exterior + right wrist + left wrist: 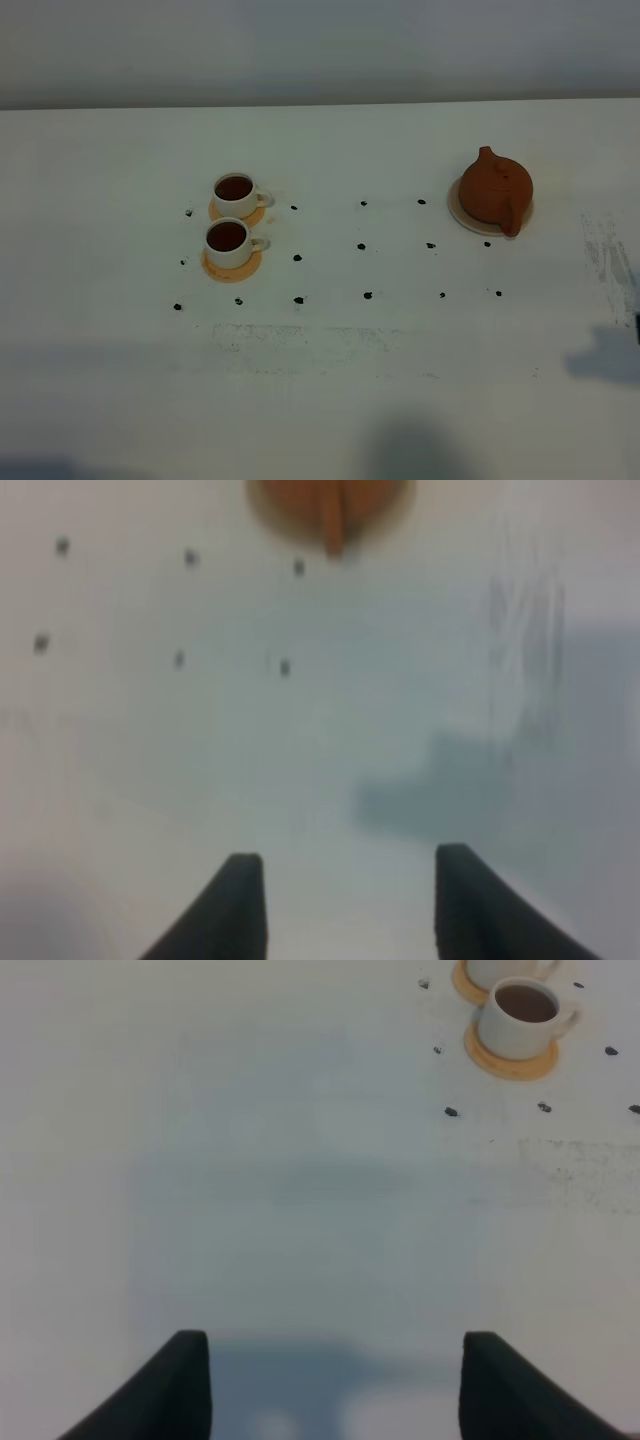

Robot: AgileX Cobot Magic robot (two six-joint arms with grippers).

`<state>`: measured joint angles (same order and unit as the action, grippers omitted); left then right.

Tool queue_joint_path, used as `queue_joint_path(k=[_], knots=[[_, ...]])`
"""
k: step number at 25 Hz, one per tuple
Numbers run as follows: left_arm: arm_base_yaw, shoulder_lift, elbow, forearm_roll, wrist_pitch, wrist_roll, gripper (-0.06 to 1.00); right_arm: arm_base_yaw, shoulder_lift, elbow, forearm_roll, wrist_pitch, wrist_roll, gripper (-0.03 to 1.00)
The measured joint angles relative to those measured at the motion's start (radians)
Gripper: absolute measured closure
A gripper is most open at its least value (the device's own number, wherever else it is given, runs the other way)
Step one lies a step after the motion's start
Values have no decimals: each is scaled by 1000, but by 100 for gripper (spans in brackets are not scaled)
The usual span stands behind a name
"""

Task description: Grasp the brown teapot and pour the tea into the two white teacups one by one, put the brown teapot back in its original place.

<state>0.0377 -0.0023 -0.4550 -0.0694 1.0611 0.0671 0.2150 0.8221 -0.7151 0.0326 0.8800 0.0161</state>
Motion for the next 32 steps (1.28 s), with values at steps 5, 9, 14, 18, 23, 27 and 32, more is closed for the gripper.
queue_joint_path(k=[5,9,14,18,23,27,32], knots=[[0,0,0,0,0,0,42,0,-121,0,1,101,4,56],[0,0,0,0,0,0,42,0,-174,0,1,105,5,56],[0,0,0,0,0,0,42,0,-270,1,-5,153,5,56],[0,0,0,0,0,0,42,-25,-360,1,-11,228,4,56],[0,0,0,0,0,0,42,-80,-424,16,-4,256,-64,58],[0,0,0,0,0,0,42,-106,-492,76,22,251,-83,61],[0,0,0,0,0,0,42,-119,-565,151,34,205,-92,64]])
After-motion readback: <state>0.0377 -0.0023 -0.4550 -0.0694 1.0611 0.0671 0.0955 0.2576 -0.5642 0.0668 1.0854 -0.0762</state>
